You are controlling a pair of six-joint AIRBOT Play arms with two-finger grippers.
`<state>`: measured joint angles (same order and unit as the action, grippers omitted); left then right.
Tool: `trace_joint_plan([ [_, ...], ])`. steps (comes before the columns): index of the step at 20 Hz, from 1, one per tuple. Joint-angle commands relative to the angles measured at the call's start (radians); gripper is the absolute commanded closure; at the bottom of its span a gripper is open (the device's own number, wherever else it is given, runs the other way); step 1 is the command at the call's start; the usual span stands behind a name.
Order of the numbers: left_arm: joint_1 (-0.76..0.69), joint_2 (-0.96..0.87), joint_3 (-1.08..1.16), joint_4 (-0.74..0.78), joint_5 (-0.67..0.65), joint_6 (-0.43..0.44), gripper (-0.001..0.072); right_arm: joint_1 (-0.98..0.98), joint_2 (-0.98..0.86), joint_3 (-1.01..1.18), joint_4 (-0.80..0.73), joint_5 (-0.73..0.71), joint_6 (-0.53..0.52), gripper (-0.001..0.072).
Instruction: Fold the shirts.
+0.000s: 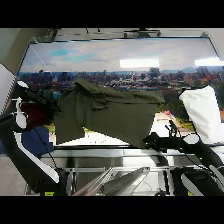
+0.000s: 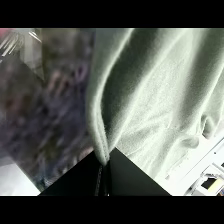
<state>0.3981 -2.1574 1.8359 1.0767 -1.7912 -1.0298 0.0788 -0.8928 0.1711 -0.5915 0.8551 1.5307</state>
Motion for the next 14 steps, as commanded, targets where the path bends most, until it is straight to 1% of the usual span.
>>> trace_joint_plan([
  [1,-0.001,0.001,0.001,-0.007,0.01,0.001,0.0683,0.109,-0.074,-0.013,0.112,-0.166,-0.02,0.0273],
  [3,-0.001,0.001,0.001,-0.008,0.007,0.001,0.0683,0.15,-0.132,-0.01,0.27,-0.206,-0.154,0.0292],
  [4,-0.001,0.001,0.001,-0.016,0.006,0.002,0.0683,0.159,-0.155,-0.006,0.357,-0.213,-0.245,0.0432],
  [5,0.002,0.001,0.001,-0.055,0.005,0.002,0.0682,0.159,-0.173,0.002,0.432,-0.211,-0.328,0.0546],
  [6,0.007,0.001,0.002,-0.109,-0.003,0.007,0.0682,0.159,-0.178,0.011,0.475,-0.2,-0.378,0.0638],
  [7,0.013,0.002,0.002,-0.183,-0.025,0.009,0.0683,0.157,-0.175,0.029,0.484,-0.175,-0.407,0.0692],
  [9,0.034,0.016,0.001,-0.351,-0.07,0.008,0.0685,0.149,-0.134,0.086,0.465,-0.117,-0.41,0.0693],
  [10,0.046,0.042,-0.001,-0.435,-0.07,0.005,0.0685,0.127,-0.093,0.128,0.438,-0.086,-0.41,0.0693],
  [13,0.075,0.184,-0.001,-0.714,-0.069,0.022,0.0685,-0.045,0.105,0.323,0.348,0.053,-0.395,0.0694],
  [14,0.082,0.25,-0.001,-0.843,-0.069,0.045,0.0685,-0.128,0.171,0.408,0.334,0.113,-0.401,0.0694],
])
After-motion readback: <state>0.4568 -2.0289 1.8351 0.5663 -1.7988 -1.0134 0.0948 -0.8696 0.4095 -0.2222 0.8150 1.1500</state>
